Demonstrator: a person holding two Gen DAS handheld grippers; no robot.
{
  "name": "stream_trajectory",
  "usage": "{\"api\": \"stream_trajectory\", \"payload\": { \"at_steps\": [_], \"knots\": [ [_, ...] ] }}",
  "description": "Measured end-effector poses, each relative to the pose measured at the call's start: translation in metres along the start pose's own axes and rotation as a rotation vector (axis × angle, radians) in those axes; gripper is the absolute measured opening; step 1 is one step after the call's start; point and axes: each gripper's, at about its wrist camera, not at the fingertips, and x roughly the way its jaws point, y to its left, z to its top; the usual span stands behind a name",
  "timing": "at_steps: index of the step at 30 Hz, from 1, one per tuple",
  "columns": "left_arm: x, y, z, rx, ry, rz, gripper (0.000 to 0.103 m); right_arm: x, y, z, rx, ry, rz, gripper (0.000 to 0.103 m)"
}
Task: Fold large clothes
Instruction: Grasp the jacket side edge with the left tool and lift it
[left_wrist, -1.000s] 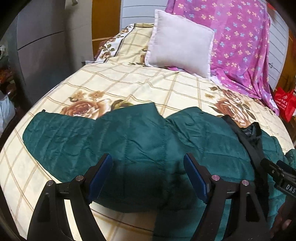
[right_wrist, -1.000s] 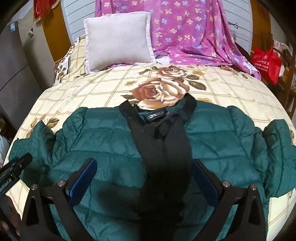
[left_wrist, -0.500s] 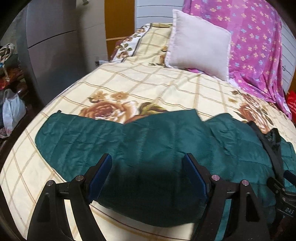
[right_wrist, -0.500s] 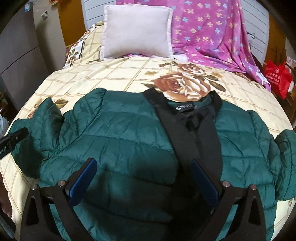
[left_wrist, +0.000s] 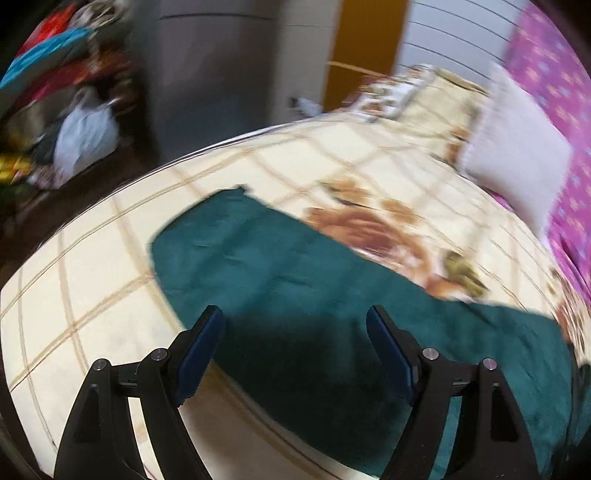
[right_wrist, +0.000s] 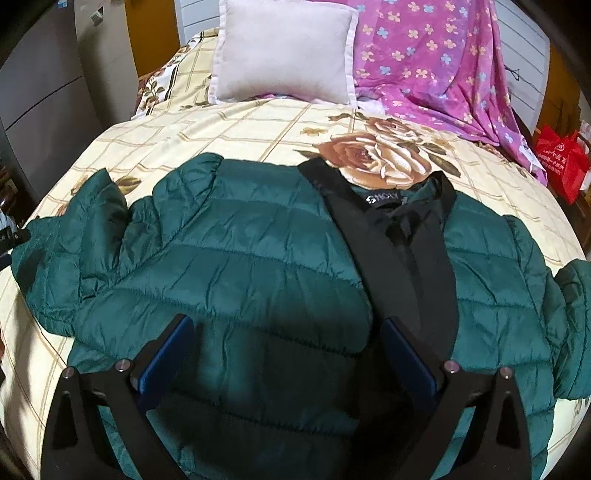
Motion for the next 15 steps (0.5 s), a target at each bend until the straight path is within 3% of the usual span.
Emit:
{"api": "stream_trajectory", "payload": {
  "at_steps": [10, 15],
  "knots": [
    [0.034, 0.071, 0.011, -0.255, 0.032, 0.066, 0.053, -0.006, 0.006, 0.000, -0.023, -0.004, 0.020, 0.102],
    [0.044, 0.072, 0.018, -0.268, 0.019, 0.077, 0.053, -0.006, 0.007, -0.001, -0.022, 0.005, 0.030, 0.102]
  ]
}}
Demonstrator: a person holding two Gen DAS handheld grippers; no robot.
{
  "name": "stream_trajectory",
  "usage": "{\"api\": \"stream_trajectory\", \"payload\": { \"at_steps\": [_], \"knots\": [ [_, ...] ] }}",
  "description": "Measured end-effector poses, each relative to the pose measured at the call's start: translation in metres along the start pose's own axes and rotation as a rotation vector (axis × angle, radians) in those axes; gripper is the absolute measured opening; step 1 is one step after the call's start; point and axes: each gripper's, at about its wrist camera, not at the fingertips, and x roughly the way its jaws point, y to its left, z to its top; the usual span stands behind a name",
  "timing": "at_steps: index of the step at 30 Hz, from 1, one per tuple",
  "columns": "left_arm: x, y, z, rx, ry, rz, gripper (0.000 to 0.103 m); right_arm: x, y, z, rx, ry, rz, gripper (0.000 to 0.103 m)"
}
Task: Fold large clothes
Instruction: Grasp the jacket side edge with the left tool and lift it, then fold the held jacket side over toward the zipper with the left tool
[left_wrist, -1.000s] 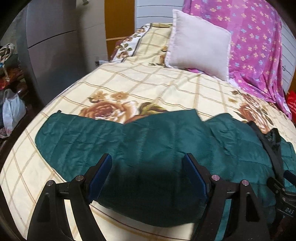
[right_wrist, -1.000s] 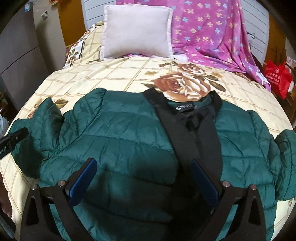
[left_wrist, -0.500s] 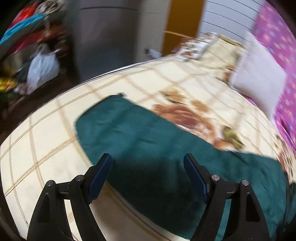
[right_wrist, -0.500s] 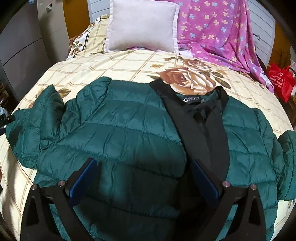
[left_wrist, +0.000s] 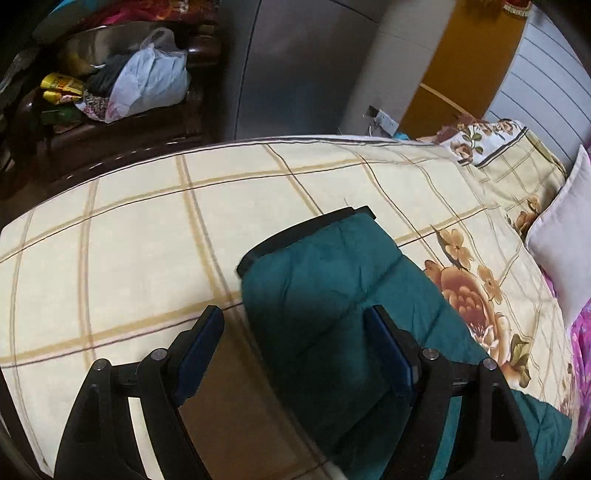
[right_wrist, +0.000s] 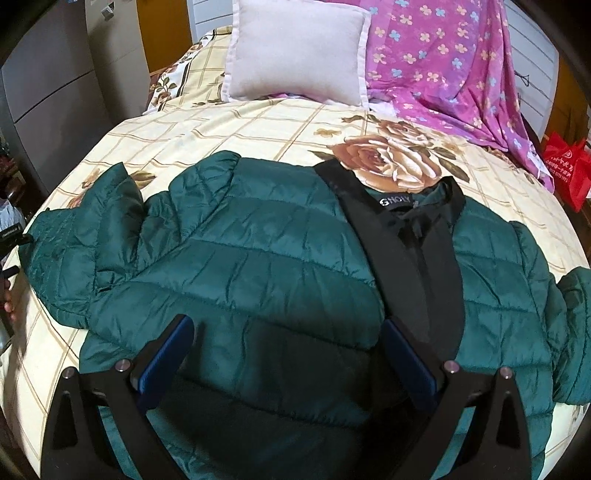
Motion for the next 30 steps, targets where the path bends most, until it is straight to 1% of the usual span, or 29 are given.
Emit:
{"api": "stream_trajectory", "payload": {
  "at_steps": [1, 2, 3, 4, 5, 6, 7, 9, 12, 18, 23, 30],
  "knots": [
    [0.002, -0.004, 0.001, 0.017, -0.006, 0.018, 0.052, 0.001, 0.000, 0.000, -0.001, 0.003, 0.001, 0.102],
    [0.004, -0.008, 0.002, 0.032, -0.004, 0.017, 0.049, 0.001, 0.000, -0.001, -0.003, 0.006, 0.003, 0.102],
    [0.005, -0.011, 0.002, 0.047, -0.010, 0.019, 0.037, 0.002, 0.000, -0.001, -0.005, 0.009, 0.002, 0.102],
    [0.006, -0.013, 0.002, 0.058, -0.016, 0.014, 0.021, 0.002, 0.000, -0.002, -0.005, 0.012, 0.000, 0.102],
    [0.006, -0.014, 0.002, 0.066, -0.015, 0.002, 0.015, 0.003, -0.001, -0.002, -0.003, 0.015, -0.001, 0.102],
    [0.006, -0.015, 0.002, 0.070, -0.012, -0.014, 0.003, 0.004, -0.002, -0.003, 0.000, 0.017, -0.001, 0.102],
    [0.005, -0.015, 0.003, 0.067, -0.007, -0.032, 0.000, 0.004, -0.003, -0.003, 0.003, 0.020, 0.000, 0.102],
    [-0.002, -0.016, 0.003, 0.072, -0.009, -0.050, 0.000, 0.003, -0.006, -0.003, 0.011, 0.024, 0.002, 0.102],
    [-0.027, -0.024, -0.001, 0.107, -0.062, -0.085, 0.000, -0.001, -0.009, -0.003, 0.017, 0.017, -0.001, 0.102],
    [-0.095, -0.061, -0.019, 0.212, -0.148, -0.199, 0.000, -0.018, -0.017, -0.004, 0.028, -0.006, -0.006, 0.102],
    [-0.144, -0.102, -0.049, 0.329, -0.169, -0.285, 0.000, -0.034, -0.029, -0.008, 0.038, -0.024, -0.021, 0.102],
    [-0.196, -0.159, -0.110, 0.484, -0.151, -0.407, 0.000, -0.059, -0.059, -0.016, 0.074, -0.049, -0.042, 0.102]
  ]
}}
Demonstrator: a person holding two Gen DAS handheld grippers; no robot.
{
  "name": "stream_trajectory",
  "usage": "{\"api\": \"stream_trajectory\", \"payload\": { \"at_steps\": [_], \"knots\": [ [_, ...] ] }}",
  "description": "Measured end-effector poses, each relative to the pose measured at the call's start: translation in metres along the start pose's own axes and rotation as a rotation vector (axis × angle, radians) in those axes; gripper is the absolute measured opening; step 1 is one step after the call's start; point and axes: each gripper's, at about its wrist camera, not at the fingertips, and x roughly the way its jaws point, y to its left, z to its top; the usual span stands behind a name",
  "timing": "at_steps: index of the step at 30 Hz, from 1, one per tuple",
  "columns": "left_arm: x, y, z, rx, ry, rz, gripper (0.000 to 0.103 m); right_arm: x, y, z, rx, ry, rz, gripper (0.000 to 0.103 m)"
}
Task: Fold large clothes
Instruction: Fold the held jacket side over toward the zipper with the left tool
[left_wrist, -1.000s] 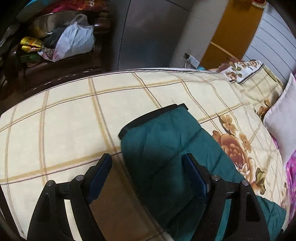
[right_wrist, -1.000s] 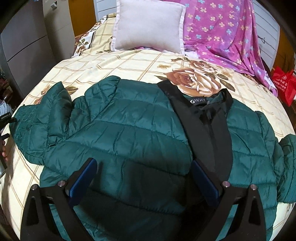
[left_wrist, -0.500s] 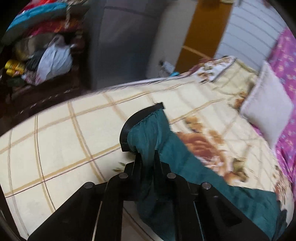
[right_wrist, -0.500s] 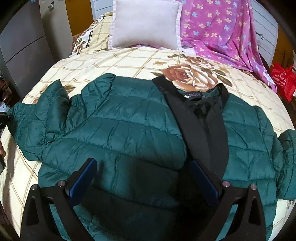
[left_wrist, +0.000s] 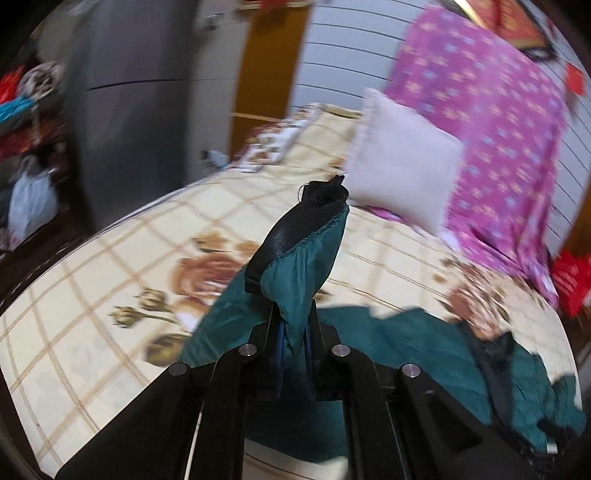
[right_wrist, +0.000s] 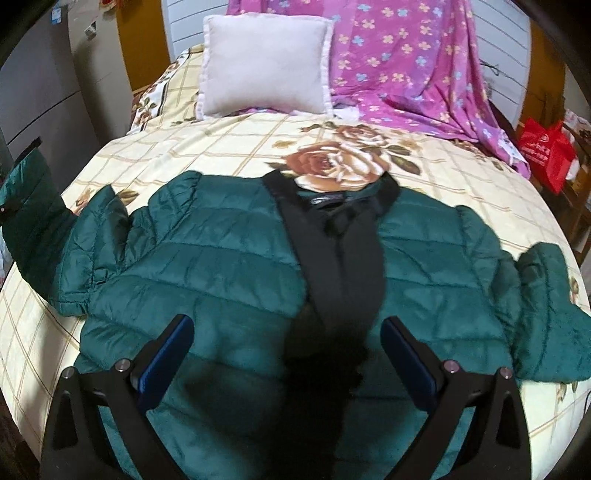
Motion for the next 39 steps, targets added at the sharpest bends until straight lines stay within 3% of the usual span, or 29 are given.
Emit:
{"api": "stream_trajectory", "payload": {
  "at_steps": [5, 11, 39],
  "knots": [
    [-0.015, -0.067, -0.018, 0.093, 0.027, -0.081, 0.000, -0.014, -0.030, -0.005, 0.042, -0.014, -0.019, 0.102],
    [-0.013, -0.123, -0.043, 0.168, 0.063, -0.115, 0.000, -0.022, -0.059, -0.015, 0.093, -0.018, -0.024, 0.102],
    [-0.003, -0.230, -0.121, 0.331, 0.212, -0.237, 0.000, -0.024, -0.134, -0.040, 0.175, 0.002, -0.126, 0.102]
  ]
}}
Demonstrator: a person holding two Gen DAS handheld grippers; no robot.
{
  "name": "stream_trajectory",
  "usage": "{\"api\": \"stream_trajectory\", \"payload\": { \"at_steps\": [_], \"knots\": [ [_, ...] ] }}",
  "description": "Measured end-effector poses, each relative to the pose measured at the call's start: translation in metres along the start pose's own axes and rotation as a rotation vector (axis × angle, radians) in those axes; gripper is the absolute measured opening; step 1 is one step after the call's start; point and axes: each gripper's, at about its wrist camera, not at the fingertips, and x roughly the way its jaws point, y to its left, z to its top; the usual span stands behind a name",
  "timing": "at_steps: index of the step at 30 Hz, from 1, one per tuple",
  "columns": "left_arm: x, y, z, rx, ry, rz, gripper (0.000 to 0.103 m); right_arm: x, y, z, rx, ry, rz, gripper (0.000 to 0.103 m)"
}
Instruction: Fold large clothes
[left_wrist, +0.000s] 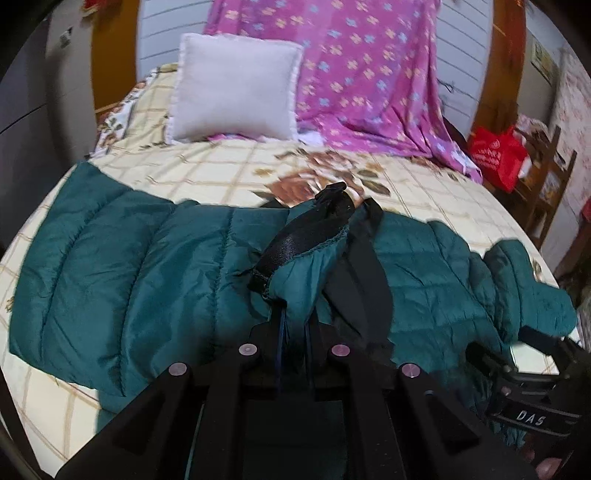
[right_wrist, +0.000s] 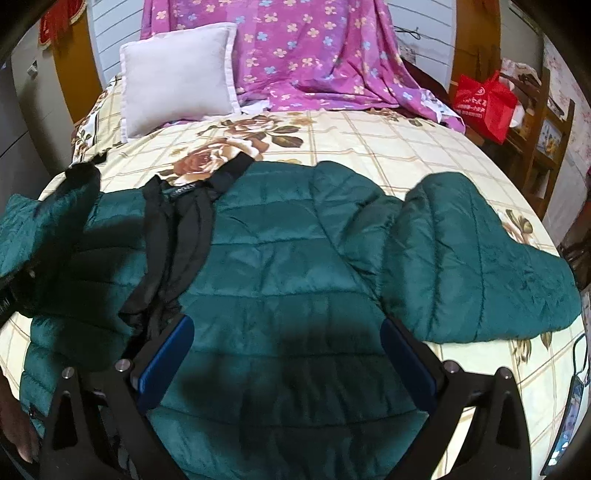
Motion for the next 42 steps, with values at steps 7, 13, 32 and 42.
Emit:
{"api": "stream_trajectory", "payload": {
  "at_steps": [7, 13, 32, 42],
  "knots": [
    [0.027, -0.023, -0.019, 0.040, 0.080, -0.025, 0.000, 0.000, -0.021, -0.003, 0.034, 0.010, -0.009, 0.102],
    [0.033, -0.033, -0.031, 0.048, 0.100, -0.042, 0.000, -0.001, -0.037, -0.005, 0.077, 0.015, 0.004, 0.102],
    [-0.094, 0.066, 0.008, -0.051, -0.095, -0.028, 0.013, -0.007, 0.007, 0.007, 0.100, 0.038, 0.232, 0.102],
    [-0.064, 0.159, -0.016, -0.215, -0.029, 0.098, 0.013, 0.036, 0.070, 0.018, 0.025, 0.095, 0.248, 0.092]
  ]
}}
